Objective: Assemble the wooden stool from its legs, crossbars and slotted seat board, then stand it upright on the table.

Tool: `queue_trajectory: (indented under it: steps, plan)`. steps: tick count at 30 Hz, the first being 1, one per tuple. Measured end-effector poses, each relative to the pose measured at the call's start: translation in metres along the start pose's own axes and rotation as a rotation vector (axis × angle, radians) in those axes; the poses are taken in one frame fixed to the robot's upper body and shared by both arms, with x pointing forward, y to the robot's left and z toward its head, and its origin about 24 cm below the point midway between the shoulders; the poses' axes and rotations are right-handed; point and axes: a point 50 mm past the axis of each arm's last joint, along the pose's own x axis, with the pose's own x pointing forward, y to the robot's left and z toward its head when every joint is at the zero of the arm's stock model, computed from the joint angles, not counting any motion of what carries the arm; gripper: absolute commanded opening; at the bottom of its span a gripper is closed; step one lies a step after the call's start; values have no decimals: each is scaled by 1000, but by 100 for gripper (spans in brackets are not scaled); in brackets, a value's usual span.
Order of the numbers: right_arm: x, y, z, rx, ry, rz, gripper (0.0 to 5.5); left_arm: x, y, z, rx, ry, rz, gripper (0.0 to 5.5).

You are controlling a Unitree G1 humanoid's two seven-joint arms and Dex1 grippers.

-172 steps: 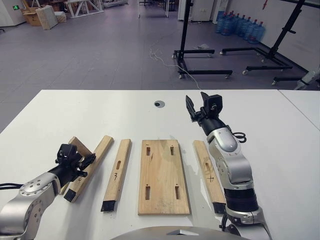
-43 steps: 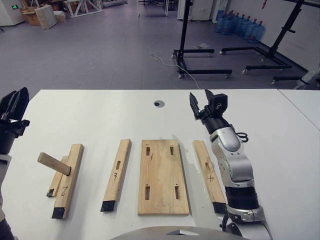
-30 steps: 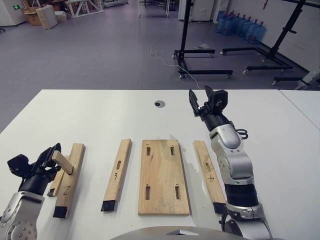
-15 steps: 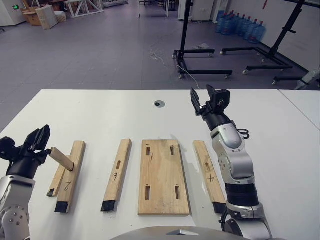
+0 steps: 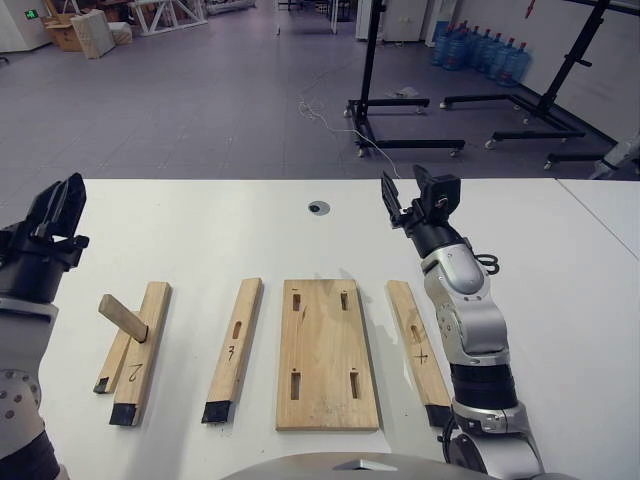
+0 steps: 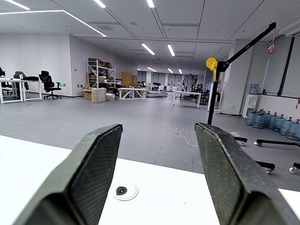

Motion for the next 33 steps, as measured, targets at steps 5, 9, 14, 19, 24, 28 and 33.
queue_trajectory:
  steps: [5, 9, 14, 19, 24, 28, 33]
  plan:
    - [0, 3, 0, 1, 2, 13, 285, -2, 8, -19, 62, 140, 6, 203]
    - [0, 6, -1, 2, 10, 33, 285, -29, 29, -63, 61, 344, 98, 203]
    - [0, 6, -2, 7, 28, 43, 285, -65, 44, -109, 28, 511, 195, 203]
    - [0, 4, -2, 18, 27, 39, 285, -51, 42, -98, 59, 441, 177, 203]
    - [0, 3, -2, 17, 27, 38, 285, -39, 42, -80, 74, 348, 188, 203]
    - [0, 3, -2, 16, 26, 37, 285, -24, 34, -57, 75, 254, 154, 203]
    - [0, 3, -2, 15, 25, 36, 285, -11, 22, -40, 90, 199, 106, 203]
